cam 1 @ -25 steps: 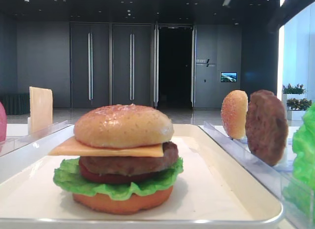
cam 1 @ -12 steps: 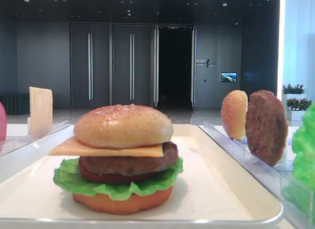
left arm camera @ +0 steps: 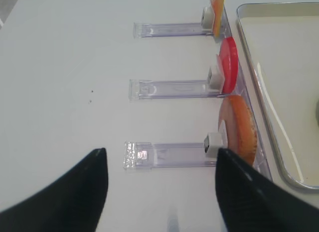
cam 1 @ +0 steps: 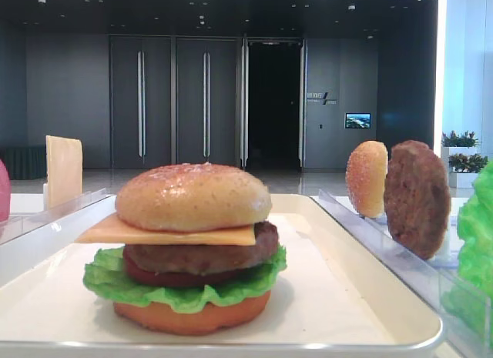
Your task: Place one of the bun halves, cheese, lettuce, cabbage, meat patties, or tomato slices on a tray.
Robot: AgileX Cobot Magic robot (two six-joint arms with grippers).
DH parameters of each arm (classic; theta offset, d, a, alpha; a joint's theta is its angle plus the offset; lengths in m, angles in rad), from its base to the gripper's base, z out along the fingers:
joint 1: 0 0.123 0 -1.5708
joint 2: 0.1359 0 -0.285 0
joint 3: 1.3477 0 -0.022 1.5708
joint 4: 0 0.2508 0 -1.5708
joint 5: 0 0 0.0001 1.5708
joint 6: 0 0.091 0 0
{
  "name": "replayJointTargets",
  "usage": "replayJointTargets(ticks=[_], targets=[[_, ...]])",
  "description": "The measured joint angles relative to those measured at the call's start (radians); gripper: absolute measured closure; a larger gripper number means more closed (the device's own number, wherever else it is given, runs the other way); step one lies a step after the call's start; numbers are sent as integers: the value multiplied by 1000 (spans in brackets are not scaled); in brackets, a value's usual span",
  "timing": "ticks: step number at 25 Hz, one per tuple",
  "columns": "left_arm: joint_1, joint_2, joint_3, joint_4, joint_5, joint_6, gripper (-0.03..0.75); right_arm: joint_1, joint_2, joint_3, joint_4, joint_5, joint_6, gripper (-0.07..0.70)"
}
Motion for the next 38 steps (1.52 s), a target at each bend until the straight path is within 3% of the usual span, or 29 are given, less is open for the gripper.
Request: replayJointTargets(ticks=[5, 10, 28, 38], targets=[[0, 0, 0, 0, 0, 0, 199, 0, -12, 16, -20, -2, -4, 113], [0, 0, 0, 0, 0, 0, 199, 0, -120, 152, -20, -1, -6, 113], [0, 0, 0, 0, 0, 0, 199, 0, -765, 419, -28, 4, 17, 113], [0, 0, 0, 0, 0, -1, 199, 0, -1094, 634, -54, 7, 17, 113]])
